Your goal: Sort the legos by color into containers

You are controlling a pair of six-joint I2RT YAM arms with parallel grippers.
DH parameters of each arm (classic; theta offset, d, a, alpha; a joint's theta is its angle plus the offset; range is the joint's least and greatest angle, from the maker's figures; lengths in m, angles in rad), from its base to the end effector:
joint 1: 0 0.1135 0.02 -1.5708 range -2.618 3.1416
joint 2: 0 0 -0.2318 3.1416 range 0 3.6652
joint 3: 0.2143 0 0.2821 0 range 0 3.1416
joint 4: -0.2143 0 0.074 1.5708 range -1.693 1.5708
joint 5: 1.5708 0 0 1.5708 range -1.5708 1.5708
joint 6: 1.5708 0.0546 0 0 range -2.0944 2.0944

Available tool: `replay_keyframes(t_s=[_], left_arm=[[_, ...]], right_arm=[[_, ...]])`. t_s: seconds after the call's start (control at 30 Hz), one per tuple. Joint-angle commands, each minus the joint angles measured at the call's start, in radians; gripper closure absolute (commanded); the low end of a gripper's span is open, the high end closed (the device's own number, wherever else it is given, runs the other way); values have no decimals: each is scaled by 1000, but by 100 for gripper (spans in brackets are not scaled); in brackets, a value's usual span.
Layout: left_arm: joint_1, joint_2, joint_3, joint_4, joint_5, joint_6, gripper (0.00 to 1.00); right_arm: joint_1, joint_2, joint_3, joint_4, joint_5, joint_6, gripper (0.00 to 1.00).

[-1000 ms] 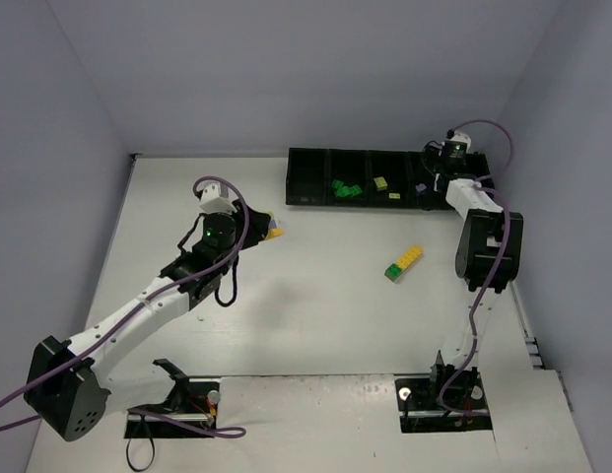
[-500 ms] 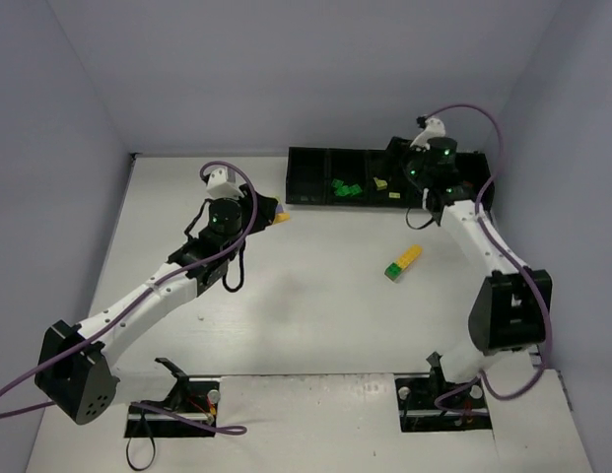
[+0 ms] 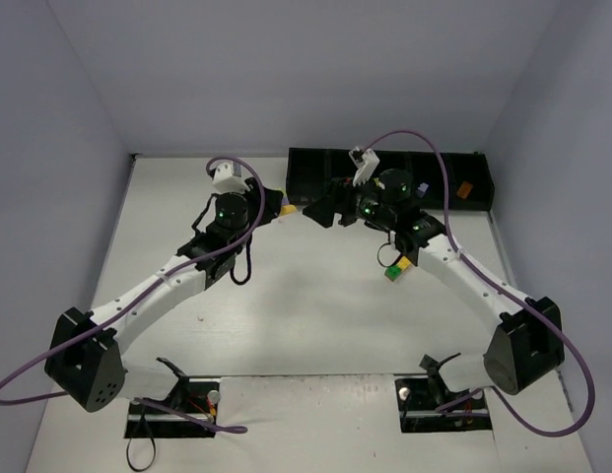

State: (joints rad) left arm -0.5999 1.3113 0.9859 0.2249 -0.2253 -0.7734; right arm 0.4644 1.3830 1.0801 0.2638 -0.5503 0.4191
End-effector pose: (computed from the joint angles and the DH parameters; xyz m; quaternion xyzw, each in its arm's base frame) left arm 0.3102 -0.1974 0.2935 -0.1390 0.7277 -0.3580 0.5683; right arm 0.3253 0.1949 0.3116 -0.2040 0.6892 0.4622 0.5193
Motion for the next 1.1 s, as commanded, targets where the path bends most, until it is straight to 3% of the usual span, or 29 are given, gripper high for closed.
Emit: replay_keyframes(t_s=[0.0,0.5,0.77,0.87,1.07], left_arm=[[5,-14,72,103,4,-15,100],[-21,-21,69,129,27,-32,100],[-24,-15,66,139,38,-30,100],[-24,-17,63,139,38,-27,100],[-24,-30,51,134,32,-23,100]], right_arm=[[34,-39,14,123,-42,7,31],[91,96,115,149,-40,-14,32],[94,155,161,160,-46,-14,38],[95,165,164,164,-45,-19,47],[97,174,165,164,-48,-26,78]])
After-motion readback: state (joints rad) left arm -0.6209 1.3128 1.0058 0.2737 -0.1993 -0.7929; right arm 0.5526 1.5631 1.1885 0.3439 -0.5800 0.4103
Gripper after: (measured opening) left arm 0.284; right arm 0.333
